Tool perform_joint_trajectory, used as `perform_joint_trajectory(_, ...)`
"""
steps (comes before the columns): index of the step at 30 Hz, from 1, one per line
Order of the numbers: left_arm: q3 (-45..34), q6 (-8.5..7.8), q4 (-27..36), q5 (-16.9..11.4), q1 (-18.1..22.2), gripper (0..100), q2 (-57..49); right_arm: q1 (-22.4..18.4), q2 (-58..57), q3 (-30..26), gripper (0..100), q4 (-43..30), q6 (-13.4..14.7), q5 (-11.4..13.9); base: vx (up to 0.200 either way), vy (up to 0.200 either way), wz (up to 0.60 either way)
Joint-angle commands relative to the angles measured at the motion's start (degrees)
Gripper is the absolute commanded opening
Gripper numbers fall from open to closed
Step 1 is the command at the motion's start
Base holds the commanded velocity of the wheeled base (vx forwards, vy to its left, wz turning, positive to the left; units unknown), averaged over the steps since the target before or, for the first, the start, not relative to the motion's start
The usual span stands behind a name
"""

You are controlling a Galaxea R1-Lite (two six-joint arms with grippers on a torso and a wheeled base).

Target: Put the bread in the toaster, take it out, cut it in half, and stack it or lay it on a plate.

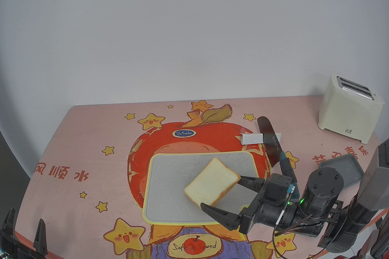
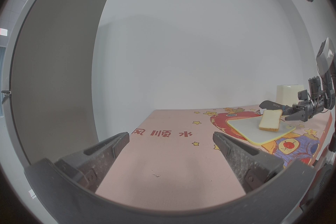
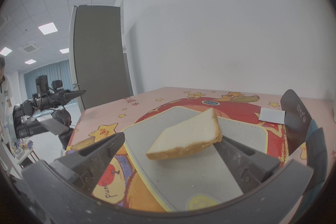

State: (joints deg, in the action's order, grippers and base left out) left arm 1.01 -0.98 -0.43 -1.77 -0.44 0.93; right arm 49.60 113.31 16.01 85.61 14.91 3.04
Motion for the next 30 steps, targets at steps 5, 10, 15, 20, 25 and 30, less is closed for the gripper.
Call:
perform_joint_trajectory(5, -1.0, 0.01, 0.0, 0.0, 0.0, 100, -0.9, 0.8, -0.5, 9.3, 100, -9.8, 11.6, -3.5, 0.000, 0.000, 0.00)
perform_joint_trajectory(10, -1.0, 0.01, 0.0, 0.0, 0.0, 100, -0.9, 0.8, -0.6, 11.2, 100, -10.0, 14.4, -3.7, 0.000, 0.000, 0.00)
perform_joint_trajectory(15, -1.0, 0.01, 0.0, 0.0, 0.0, 100, -0.9, 0.8, -0.8, 12.3, 100, -12.8, 15.3, -5.0, 0.000, 0.000, 0.00)
perform_joint_trajectory(20, -1.0, 0.01, 0.0, 0.0, 0.0, 100, -0.9, 0.8, -3.4, 13.3, 100, -19.0, 16.7, -5.8, 0.000, 0.000, 0.00)
perform_joint_trajectory(25, -1.0, 0.01, 0.0, 0.0, -0.1, 100, -0.9, 0.8, -6.9, 13.6, 100, -24.9, 16.7, -6.2, 0.000, 0.000, 0.00)
perform_joint_trajectory(30, -1.0, 0.01, 0.0, 0.0, -0.1, 100, -0.9, 1.0, -9.3, 14.1, 100, -30.1, 16.8, -6.2, 0.000, 0.000, 0.00)
